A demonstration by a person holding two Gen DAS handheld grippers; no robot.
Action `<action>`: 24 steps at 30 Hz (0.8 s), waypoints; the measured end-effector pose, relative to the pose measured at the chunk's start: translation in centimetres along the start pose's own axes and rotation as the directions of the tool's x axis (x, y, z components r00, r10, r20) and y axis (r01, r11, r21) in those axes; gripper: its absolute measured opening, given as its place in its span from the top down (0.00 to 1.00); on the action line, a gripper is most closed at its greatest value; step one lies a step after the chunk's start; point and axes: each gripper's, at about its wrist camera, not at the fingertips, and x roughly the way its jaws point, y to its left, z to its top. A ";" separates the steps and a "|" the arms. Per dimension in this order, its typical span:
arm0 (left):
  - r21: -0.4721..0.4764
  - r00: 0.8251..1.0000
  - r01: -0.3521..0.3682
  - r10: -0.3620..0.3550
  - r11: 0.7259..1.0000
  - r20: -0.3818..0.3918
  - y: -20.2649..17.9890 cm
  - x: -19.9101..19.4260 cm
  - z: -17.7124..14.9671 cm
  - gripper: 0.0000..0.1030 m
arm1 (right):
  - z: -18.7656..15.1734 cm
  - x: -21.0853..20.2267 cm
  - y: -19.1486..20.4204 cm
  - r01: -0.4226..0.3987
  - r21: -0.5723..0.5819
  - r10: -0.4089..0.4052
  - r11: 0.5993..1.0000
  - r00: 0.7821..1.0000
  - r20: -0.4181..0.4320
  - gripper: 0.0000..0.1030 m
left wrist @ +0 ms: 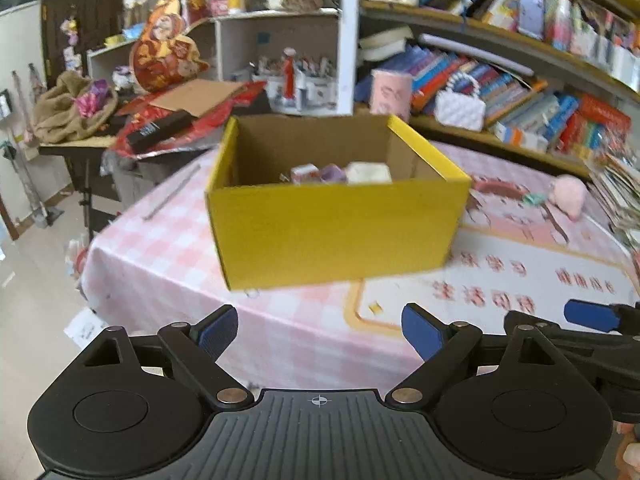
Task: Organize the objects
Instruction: 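Withdraw both grippers and move toward the pink plush pig and green stapler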
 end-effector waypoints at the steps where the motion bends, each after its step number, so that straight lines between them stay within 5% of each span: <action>1: 0.014 1.000 0.014 -0.014 1.000 -0.004 -0.4 -0.2 -0.3 0.12 | -0.3 -0.2 -0.2 0.009 0.007 -0.009 1.000 1.000 -0.001 0.42; 13: 0.136 0.986 0.165 -0.162 0.977 -0.033 -4.9 -0.9 -1.9 0.12 | -3.8 -3.3 -4.3 0.163 0.129 -0.162 0.978 0.987 -0.017 0.36; 24: 0.246 0.956 0.294 -0.288 0.924 -0.061 -9.6 -0.5 -1.8 0.11 | -5.3 -5.2 -8.4 0.288 0.239 -0.286 0.927 0.957 -0.044 0.34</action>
